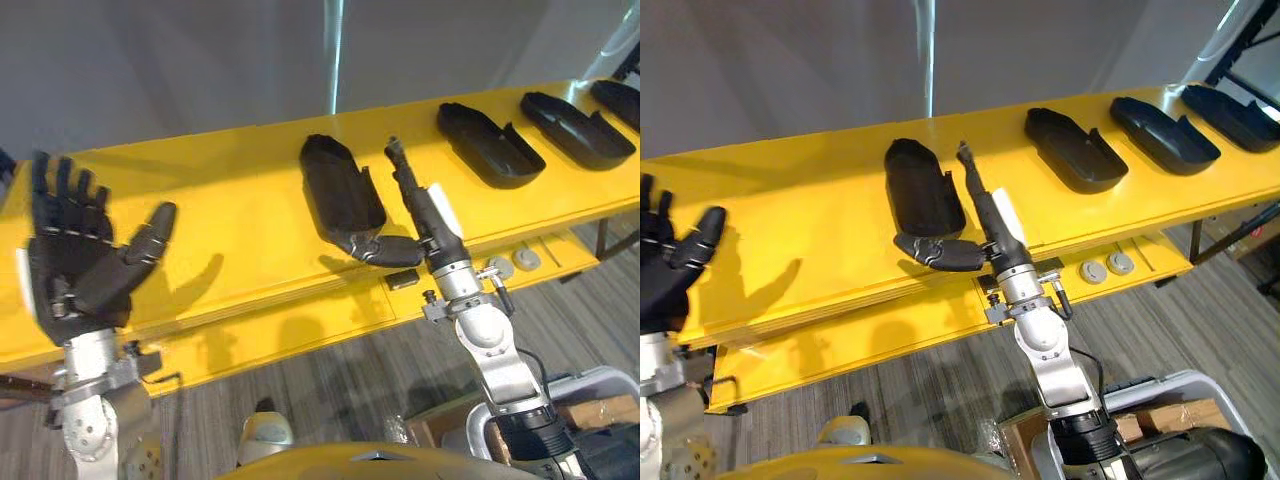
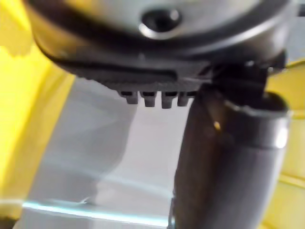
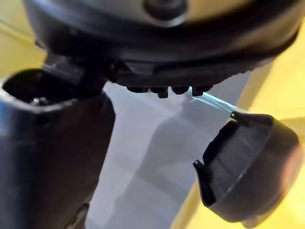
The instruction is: Walk over and take three plastic housings, then place them on the shelf
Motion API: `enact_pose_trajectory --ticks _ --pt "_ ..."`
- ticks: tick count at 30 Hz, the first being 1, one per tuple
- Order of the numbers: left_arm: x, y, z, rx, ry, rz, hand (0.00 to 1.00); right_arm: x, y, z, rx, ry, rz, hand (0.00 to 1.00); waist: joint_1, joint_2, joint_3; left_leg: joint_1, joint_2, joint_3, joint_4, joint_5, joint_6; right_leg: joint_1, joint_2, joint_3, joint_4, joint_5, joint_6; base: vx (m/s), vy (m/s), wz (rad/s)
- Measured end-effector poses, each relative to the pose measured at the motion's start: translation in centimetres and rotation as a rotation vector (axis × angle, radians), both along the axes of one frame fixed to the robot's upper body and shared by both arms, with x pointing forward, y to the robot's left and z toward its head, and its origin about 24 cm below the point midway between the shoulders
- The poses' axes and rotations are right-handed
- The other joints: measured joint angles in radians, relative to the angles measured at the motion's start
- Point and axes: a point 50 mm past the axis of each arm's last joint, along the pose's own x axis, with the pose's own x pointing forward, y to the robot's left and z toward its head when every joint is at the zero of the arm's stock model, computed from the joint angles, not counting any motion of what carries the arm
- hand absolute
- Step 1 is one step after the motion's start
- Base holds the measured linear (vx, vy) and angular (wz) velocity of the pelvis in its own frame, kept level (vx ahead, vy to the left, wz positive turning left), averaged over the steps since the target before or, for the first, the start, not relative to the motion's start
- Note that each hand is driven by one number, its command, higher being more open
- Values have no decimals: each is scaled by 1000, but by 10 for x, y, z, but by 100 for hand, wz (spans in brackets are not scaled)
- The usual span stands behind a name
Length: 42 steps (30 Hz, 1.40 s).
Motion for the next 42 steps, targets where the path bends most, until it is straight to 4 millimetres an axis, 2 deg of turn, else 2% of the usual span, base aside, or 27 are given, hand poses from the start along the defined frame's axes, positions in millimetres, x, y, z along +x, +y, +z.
enact_pose_trajectory --ticks 6,10,13,18,22,26,30,36,42 --pt "-1 -4 -2 15 6 -25 100 9 -13 -9 -92 52 -49 100 0 5 2 -11 -4 -10 -44 39 12 -30 -5 -9 21 -7 -4 -33 13 7" --pt "-2 -4 -3 18 -1 -17 100 9 -20 -8 -110 40 -77 100 -2 3 2 -15 -3 -17 -69 63 6 -40 1 -16 22 -6 -3 -4 -12 6" --pt "-2 -5 -2 21 -20 -22 100 10 -25 -6 -94 17 -126 100 -3 1 3 -28 -3 -24 -71 68 6 -45 1 -20 26 0 6 24 -8 6" --pt "-1 -6 -1 27 -20 -29 100 10 -35 -2 -85 -3 -178 100 -4 -6 7 -28 -3 -22 -71 68 6 -46 1 -18 27 -1 4 0 0 0" --pt "2 -13 -3 14 -17 -65 100 11 -38 -2 -98 -11 -198 100 -4 -15 20 -36 0 -21 -71 68 6 -62 0 -16 40 -7 -3 0 0 0" --pt "4 -17 -4 37 2 -73 100 16 -45 -18 -155 23 -273 100 0 -20 26 -40 0 -23 -72 68 6 -64 0 -17 42 -7 -3 0 0 0" --pt "4 -16 -4 35 7 -44 100 27 -42 -30 -182 91 -277 100 0 -18 41 -39 0 -25 -71 69 6 -63 0 -18 44 -7 -3 0 0 0" --pt "7 -18 -5 61 18 -49 100 44 -28 -27 -215 94 -234 100 9 -16 58 -40 0 -32 -70 71 7 -63 0 -21 50 -8 -4 -5 -1 0" --pt "12 -18 -5 56 11 -47 100 62 -27 -26 -280 103 -258 100 31 -12 78 -44 -2 -46 -71 77 9 -59 -2 -35 55 -11 -3 -31 -8 6"
